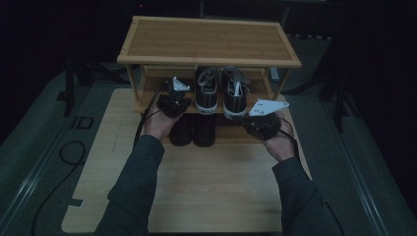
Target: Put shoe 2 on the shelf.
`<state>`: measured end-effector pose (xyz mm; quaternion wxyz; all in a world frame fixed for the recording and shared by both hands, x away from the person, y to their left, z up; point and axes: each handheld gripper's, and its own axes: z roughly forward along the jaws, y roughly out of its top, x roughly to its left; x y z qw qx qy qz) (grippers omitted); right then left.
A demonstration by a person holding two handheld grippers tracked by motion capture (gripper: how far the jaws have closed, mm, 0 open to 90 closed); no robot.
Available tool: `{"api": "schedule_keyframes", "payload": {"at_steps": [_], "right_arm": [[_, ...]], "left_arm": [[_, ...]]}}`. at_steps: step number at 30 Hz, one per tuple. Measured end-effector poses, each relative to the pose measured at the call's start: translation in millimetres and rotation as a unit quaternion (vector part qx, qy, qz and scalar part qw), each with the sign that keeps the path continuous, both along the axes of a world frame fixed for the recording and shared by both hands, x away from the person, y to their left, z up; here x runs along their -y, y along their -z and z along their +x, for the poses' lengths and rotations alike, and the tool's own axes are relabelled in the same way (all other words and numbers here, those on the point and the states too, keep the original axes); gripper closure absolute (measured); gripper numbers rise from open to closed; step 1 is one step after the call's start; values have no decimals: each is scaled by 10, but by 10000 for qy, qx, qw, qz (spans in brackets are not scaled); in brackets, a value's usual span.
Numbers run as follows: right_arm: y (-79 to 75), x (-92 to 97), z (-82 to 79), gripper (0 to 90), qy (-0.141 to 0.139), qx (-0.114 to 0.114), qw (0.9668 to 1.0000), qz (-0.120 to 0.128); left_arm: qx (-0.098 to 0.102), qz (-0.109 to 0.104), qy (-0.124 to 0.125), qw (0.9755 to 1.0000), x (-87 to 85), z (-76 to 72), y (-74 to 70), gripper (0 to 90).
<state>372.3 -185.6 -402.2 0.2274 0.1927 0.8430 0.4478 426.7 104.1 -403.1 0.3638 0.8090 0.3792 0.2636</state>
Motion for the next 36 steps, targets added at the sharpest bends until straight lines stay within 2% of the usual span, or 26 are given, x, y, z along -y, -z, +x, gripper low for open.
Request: {"api": "schedule_keyframes", "payload": {"at_steps": [6, 8, 17, 36], "right_arm": [[-40, -71, 30, 900, -17, 9, 10000, 24], [-33, -97, 42, 900, -11, 19, 10000, -37], [-3, -135, 110, 900, -35, -64, 10000, -17], [10, -183, 182, 900, -20, -67, 9998, -205]], "left_arm": [[0, 0, 1, 10000, 0, 0, 0, 900], [2, 2, 5, 10000, 0, 1, -1, 900], [4, 53, 11, 10000, 4, 3, -6, 900], [-46, 78, -41, 10000, 27, 2, -19, 900]]}}
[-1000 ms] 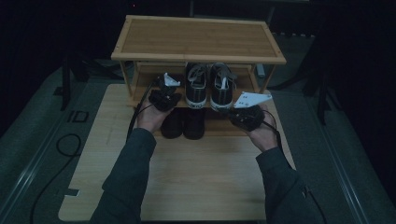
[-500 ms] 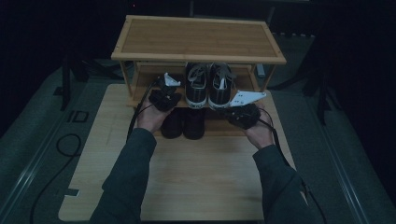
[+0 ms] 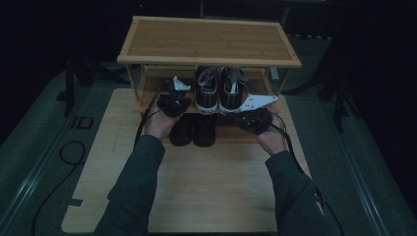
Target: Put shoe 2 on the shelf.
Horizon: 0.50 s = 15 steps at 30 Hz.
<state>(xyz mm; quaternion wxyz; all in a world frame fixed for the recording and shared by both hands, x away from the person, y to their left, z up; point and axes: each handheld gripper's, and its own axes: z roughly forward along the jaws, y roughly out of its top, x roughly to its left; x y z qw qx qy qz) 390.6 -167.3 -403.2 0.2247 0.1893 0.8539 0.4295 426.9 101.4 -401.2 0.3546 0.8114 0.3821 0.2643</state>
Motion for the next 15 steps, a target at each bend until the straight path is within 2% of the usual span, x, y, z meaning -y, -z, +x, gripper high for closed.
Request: {"api": "schedule_keyframes", "payload": {"at_steps": [3, 5, 7, 8, 9, 10, 11, 12, 14, 15], "right_arm": [[11, -6, 4, 900, -3, 10, 10000, -52], [42, -18, 13, 900, 107, 52, 9998, -148], [55, 9, 41, 900, 143, -30, 9999, 26], [59, 12, 44, 900, 127, -28, 9999, 24], [57, 7, 40, 900, 145, -5, 9999, 3], [55, 3, 39, 900, 149, 1, 9999, -7], [54, -3, 42, 900, 138, 2, 9999, -22], [52, -4, 44, 900, 134, -6, 9999, -18], [49, 0, 49, 900, 122, -33, 9999, -3], [50, 0, 49, 900, 123, -29, 9999, -2]], "left_arm": [[-13, -16, 9, 10000, -5, 4, -1, 900], [-10, -8, 7, 10000, -4, 3, -1, 900], [-6, 76, 13, 10000, 1, -1, -7, 900], [-1, 117, 18, 9999, 2, -1, -10, 900], [13, 53, -5, 10000, 12, 0, -5, 900], [-4, 153, 6, 9999, 12, 1, -16, 900], [0, 129, -21, 9999, 27, 0, -17, 900], [-8, 281, 35, 9996, 34, -2, -33, 900], [23, 76, 157, 9998, 98, -10, -30, 900], [56, 179, 118, 9998, 124, -18, -32, 900]]}}
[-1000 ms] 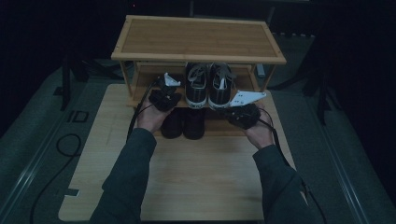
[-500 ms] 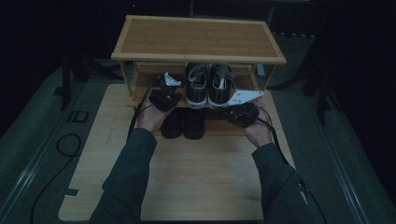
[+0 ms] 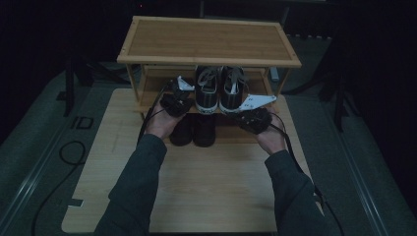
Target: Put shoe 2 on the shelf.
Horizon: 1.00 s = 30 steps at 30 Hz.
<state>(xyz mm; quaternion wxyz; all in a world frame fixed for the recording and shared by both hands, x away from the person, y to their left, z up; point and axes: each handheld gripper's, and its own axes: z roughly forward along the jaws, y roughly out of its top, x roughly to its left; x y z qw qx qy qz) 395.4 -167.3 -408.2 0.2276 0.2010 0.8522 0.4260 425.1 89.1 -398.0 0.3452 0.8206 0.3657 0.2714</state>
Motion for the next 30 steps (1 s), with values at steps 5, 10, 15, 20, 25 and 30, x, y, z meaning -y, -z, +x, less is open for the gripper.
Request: {"api": "schedule_keyframes", "payload": {"at_steps": [5, 10, 15, 20, 25, 30], "right_arm": [[5, 3, -9, 900, 39, 1, 10000, 6], [31, 34, -14, 900, 42, -15, 10000, 40], [92, 71, -57, 900, -18, -91, 9999, 53], [198, 80, -94, 900, -72, -196, 9998, -44], [284, 101, -111, 900, -66, -307, 9994, -123], [342, 104, -131, 900, -86, -352, 9992, -170]], "left_arm": [[34, 106, -55, 9999, 3, -14, -4, 900], [58, -37, -15, 10000, 45, -20, 1, 900], [80, 55, -13, 10000, 35, -28, 1, 900], [106, 106, 47, 9999, 17, -79, -17, 899], [132, 172, 73, 9997, -53, -167, -37, 878], [177, 82, 153, 9997, -152, -285, -14, 878]]}}
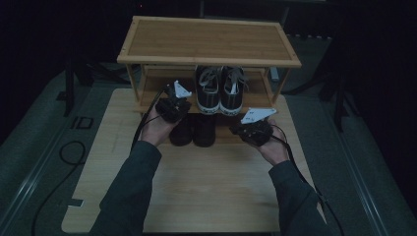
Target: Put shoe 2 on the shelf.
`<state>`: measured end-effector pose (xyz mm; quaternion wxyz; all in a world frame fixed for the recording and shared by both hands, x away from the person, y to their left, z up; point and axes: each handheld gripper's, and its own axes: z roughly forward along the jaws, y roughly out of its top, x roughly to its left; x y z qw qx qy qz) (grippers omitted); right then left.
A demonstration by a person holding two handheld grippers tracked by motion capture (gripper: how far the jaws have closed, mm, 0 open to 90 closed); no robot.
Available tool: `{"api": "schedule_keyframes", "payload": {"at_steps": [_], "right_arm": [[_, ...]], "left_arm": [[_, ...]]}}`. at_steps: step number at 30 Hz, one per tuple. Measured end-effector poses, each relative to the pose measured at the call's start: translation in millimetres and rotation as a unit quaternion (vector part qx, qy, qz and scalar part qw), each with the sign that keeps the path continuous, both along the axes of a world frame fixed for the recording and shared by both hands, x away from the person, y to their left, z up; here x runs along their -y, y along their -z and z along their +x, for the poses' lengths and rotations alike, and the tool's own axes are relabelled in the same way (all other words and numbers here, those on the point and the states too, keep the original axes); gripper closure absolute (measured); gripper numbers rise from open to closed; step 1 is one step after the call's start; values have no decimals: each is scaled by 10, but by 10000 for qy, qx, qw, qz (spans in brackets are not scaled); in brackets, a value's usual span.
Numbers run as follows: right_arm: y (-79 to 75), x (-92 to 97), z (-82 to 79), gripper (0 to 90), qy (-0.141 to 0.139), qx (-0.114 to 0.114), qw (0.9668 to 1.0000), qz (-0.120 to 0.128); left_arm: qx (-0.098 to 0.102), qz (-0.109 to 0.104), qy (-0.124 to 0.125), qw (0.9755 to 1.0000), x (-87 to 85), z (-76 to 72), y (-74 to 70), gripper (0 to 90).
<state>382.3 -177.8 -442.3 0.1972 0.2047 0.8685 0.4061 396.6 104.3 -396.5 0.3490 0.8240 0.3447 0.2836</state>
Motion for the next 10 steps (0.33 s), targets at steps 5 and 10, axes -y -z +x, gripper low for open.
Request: {"api": "schedule_keyframes", "payload": {"at_steps": [5, 10], "right_arm": [[50, -5, -12, 900, 3, -48, 10000, -31], [105, -16, -10, 900, 18, -117, 9999, -52]], "left_arm": [[71, -48, -3, 10000, -89, -96, 34, 877], [71, -73, 2, 9999, -160, -182, 73, 876]]}}
